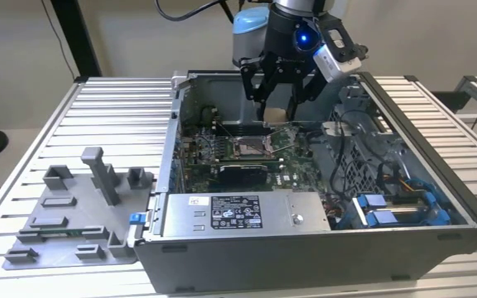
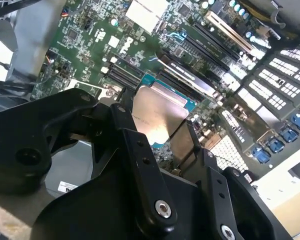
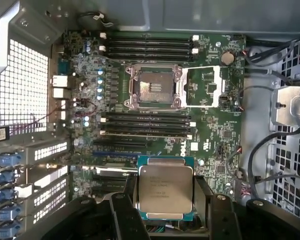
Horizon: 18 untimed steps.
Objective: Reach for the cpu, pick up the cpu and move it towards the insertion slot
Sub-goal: 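Pick up the cpu and move it towards the insertion slot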
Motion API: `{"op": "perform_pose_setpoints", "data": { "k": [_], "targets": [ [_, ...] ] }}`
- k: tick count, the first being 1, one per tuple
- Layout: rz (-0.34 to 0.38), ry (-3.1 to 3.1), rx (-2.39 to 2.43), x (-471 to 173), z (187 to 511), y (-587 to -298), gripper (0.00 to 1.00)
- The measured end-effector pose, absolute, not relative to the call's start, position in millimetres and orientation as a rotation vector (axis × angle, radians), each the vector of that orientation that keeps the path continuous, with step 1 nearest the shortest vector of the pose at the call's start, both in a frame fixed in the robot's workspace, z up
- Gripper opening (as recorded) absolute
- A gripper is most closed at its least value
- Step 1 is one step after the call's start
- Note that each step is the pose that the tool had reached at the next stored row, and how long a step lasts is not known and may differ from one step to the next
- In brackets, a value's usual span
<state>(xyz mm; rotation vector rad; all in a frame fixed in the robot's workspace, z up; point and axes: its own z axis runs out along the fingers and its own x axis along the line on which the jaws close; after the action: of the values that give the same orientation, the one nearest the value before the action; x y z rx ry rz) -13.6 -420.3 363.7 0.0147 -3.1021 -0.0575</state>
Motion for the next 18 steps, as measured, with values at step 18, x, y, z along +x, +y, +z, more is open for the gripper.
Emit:
{"op": "perform_pose_setpoints", "data": {
  "k": [18],
  "targets": [
    [-0.057, -3.102, 0.014, -12.6, 354.1, -374.7, 0.00]
  ]
}}
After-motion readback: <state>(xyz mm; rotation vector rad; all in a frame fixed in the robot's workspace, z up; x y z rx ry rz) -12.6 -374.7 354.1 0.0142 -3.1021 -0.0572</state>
